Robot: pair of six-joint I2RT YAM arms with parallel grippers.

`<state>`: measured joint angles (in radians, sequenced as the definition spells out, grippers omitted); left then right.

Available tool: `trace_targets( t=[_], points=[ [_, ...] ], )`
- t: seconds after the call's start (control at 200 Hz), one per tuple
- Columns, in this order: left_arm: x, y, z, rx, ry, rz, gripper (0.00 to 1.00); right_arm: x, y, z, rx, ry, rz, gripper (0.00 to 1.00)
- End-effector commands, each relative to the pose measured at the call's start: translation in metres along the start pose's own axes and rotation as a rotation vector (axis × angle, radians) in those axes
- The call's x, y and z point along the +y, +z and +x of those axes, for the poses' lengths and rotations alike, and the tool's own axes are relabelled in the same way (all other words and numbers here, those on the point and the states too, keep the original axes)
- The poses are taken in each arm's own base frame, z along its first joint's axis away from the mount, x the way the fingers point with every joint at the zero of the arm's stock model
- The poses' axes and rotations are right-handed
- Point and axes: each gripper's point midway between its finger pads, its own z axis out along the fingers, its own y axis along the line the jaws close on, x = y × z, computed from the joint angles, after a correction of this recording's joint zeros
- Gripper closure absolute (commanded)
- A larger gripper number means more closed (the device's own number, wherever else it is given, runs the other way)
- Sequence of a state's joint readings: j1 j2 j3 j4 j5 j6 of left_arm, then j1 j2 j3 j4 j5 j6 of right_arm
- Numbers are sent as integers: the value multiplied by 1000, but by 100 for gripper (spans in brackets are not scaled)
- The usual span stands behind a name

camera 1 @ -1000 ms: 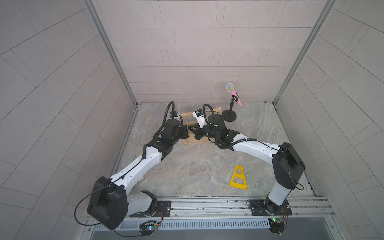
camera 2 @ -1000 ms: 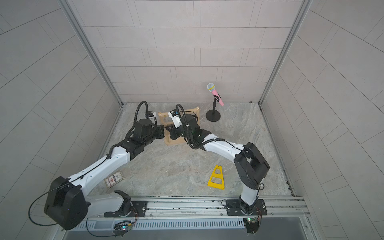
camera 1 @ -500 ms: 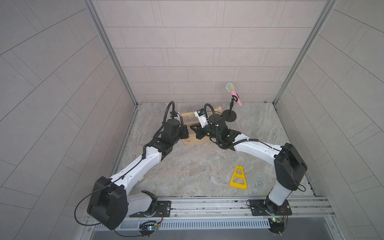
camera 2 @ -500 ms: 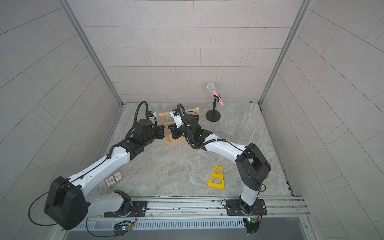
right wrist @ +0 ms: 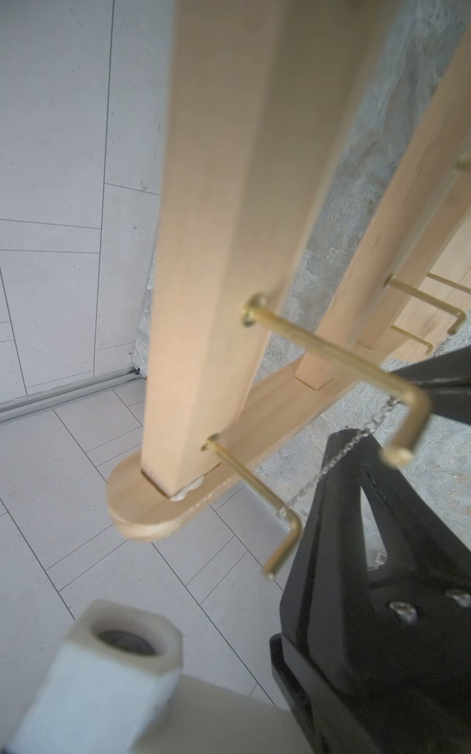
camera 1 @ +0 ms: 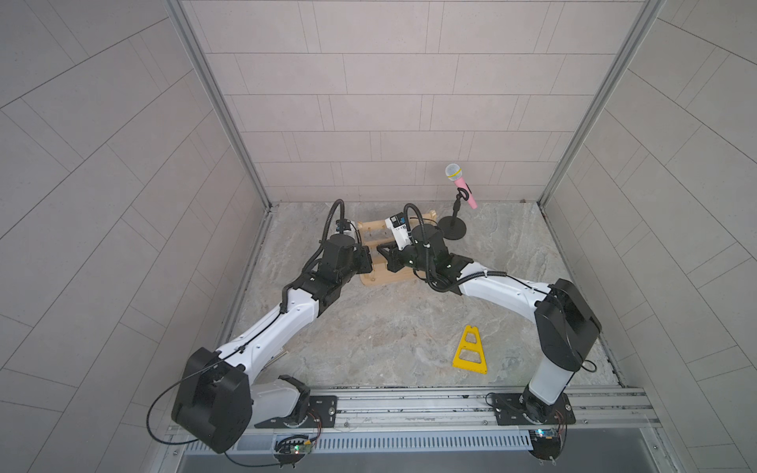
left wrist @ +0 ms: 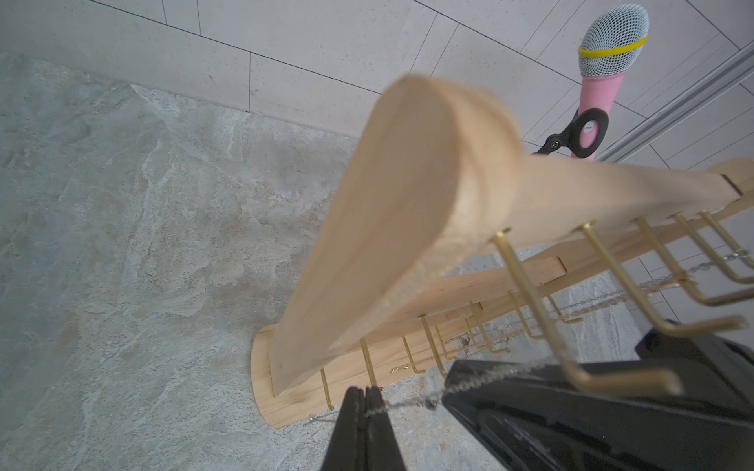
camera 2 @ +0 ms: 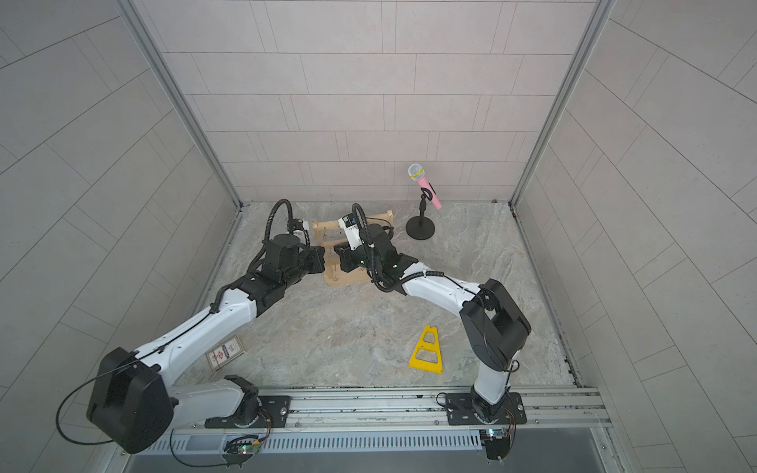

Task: Hang the necklace on the jewelry display stand
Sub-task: Hang the necklace on the stand.

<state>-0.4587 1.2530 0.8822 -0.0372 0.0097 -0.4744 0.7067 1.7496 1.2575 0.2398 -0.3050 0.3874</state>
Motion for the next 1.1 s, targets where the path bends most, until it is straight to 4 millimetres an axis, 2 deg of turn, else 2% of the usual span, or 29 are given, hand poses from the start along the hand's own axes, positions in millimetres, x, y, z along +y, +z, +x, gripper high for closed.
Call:
trace_targets(
  t=[0.0, 1.091],
  points=[
    [-7, -2, -10, -23, 4, 15, 100, -5, 4, -7, -24, 14, 19, 99],
    [-4, -2, -8, -19, 10, -2, 100, -7, 12, -10, -28, 20, 20, 98]
  ],
)
